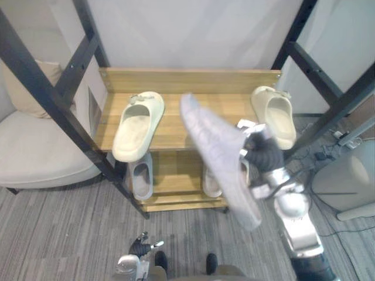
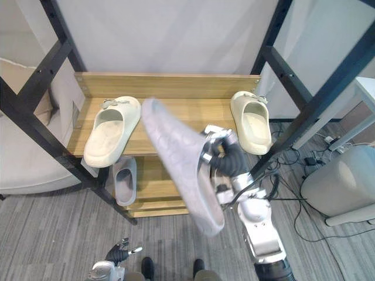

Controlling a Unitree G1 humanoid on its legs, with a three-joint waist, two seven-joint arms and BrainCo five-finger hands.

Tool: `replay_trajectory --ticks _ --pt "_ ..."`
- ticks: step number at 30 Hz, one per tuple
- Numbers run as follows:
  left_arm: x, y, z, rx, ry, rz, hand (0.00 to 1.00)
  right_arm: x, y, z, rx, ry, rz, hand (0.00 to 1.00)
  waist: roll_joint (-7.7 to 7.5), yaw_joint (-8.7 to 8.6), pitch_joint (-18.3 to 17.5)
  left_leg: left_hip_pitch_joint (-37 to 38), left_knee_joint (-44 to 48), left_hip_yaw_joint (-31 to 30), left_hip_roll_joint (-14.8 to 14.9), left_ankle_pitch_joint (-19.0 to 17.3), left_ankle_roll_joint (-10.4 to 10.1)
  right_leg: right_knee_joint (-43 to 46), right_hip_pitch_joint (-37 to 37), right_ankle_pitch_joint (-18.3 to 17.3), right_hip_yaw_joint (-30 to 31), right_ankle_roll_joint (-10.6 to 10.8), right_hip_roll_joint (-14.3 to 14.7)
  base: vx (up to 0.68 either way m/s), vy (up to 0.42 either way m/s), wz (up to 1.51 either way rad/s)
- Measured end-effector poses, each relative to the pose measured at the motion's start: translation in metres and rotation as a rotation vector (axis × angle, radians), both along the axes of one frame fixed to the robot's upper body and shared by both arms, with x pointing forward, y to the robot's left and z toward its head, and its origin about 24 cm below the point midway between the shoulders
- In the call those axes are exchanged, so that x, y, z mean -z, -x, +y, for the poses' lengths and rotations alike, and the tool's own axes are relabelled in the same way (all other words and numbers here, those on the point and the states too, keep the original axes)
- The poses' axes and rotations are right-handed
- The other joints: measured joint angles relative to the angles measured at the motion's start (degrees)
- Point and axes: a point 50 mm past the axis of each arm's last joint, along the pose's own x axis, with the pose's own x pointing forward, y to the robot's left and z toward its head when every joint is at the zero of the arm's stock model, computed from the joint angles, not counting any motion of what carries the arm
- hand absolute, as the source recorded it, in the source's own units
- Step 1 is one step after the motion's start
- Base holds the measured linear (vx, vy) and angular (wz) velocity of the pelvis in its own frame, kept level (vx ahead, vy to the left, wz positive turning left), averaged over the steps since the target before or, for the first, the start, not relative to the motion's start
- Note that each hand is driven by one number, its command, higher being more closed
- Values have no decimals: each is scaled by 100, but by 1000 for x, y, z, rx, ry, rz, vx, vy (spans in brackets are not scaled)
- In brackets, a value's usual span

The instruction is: Organize the slippers on the shoe rack

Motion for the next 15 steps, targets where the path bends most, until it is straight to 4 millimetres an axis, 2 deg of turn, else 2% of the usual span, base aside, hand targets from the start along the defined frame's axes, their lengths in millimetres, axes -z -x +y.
replay_trajectory --ticks 1,3,4,6,8,9,10,11,15 --pt "0 0 0 1 0 2 0 5 1 3 -16 4 23 100 6 0 -15 6 0 -12 2 1 -1 -2 16 -15 -13 19 1 -11 -27 11" --pt "1 2 -1 8 -2 7 0 33 5 15 -84 44 144 100 -7 21 -81 79 0 -44 2 2 -3 0 95 -62 -34 35 -2 -21 -13 9" --pt "1 2 -1 12 -3 8 0 39 5 16 -91 52 167 100 -14 26 -97 79 0 -48 0 2 -3 5 94 -72 -37 37 -5 -26 -2 5" --pt "0 1 1 25 -10 -3 0 62 7 21 -110 138 244 100 -17 52 -86 20 89 -56 2 -12 14 314 -61 -180 -38 25 -54 -13 -4 5" --pt "-2 -5 0 36 -10 -21 0 70 5 19 -99 189 262 100 -34 66 7 -345 638 -85 -21 -188 79 711 -344 -266 -40 -8 -127 -51 -13 8" --pt "-5 -13 1 40 -15 -46 0 71 0 18 -95 218 256 100 -24 79 154 -695 1243 -104 -1 -420 119 950 -494 -344 -47 -1 -153 -128 -12 12" --pt "-9 -26 -2 47 -9 -81 0 69 -9 16 -87 266 232 100 120 72 411 -1315 2296 -172 129 -850 138 1374 -770 -473 -85 -17 -114 -183 7 9" --pt "-14 -37 -6 53 2 -119 0 65 -18 14 -76 305 206 100 241 75 627 -1730 2928 -191 257 -1109 151 1816 -1077 -624 -91 -22 -61 -175 20 8" --pt "-30 -67 -9 30 32 -235 0 52 -51 10 -9 389 135 100 383 84 1119 -2886 4251 -353 313 -1613 166 3331 -2255 -1291 -151 -30 -175 -247 35 16"
